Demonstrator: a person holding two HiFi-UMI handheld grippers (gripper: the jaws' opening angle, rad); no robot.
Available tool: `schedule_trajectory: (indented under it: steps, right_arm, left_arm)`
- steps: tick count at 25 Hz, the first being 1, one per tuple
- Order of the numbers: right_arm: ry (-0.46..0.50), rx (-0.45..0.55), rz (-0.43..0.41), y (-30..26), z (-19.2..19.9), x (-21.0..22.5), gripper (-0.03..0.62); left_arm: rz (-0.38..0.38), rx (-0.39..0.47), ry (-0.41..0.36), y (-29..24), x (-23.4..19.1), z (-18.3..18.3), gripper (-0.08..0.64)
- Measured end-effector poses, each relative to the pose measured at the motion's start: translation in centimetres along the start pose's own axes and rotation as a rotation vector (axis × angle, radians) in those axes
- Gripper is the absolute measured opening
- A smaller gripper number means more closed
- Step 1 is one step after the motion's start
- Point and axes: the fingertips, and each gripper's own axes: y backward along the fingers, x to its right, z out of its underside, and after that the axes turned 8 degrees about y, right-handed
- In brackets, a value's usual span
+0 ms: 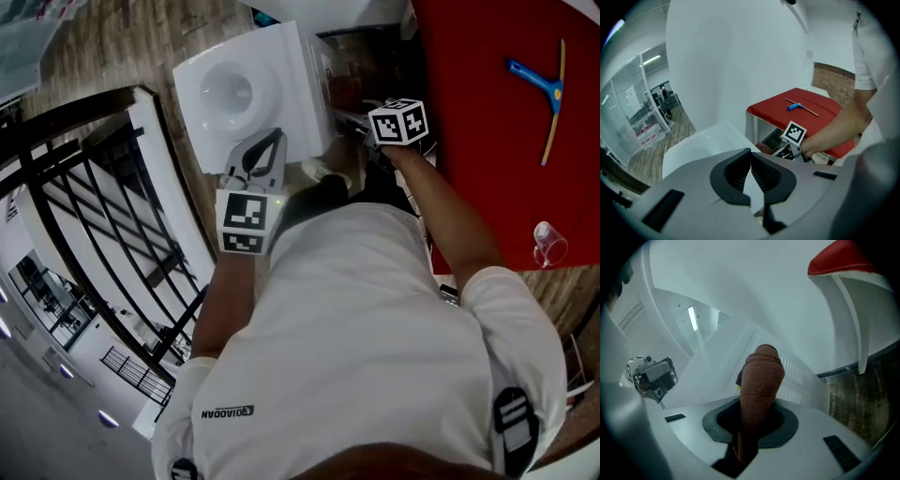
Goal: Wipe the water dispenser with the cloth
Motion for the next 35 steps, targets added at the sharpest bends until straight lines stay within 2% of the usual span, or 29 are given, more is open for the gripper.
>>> schedule_trajectory:
  steps: [5,11,13,27,29,33,35]
  right_arm:
    - [-0.038,-0.048,0.018,-2.4,2.7,3.1,0.071]
    - [-0.143,-0.095,0.059,-4.4,5.8,6.8,0.071]
    - [-0.164,-0.105,0.074,-4.8,6.6,7.9,0.071]
    - [-0.189,-0.213,0.194,-6.4,10.2,11.6,0.071]
    - [-0.174,-0.218,0.199,-6.2,10.3,11.6,0.071]
    - [-0.142,-0.192,0.192,-5.1,9.2,10.4,0.071]
    - [-0.120,-0.163,0.180,-4.0,7.9,9.6,0.071]
  left_arm:
    - [0.003,0.002,0.019,-0.1,-0.1,0.0,0.000]
    - [0.018,0.023,0.159,0.3,-0.6,-0.4,0.000]
    - [0.011,0.020,0.177,0.4,-0.9,-0.1,0.000]
    - [-0.006,0.007,0.173,0.7,-2.0,0.6,0.000]
    - [-0.009,0.009,0.152,0.6,-2.1,0.5,0.000]
    - [-0.031,0.008,0.051,0.4,-2.2,-0.2,0.001]
    - [-0.026,0.016,0.040,0.1,-2.1,-0.7,0.000]
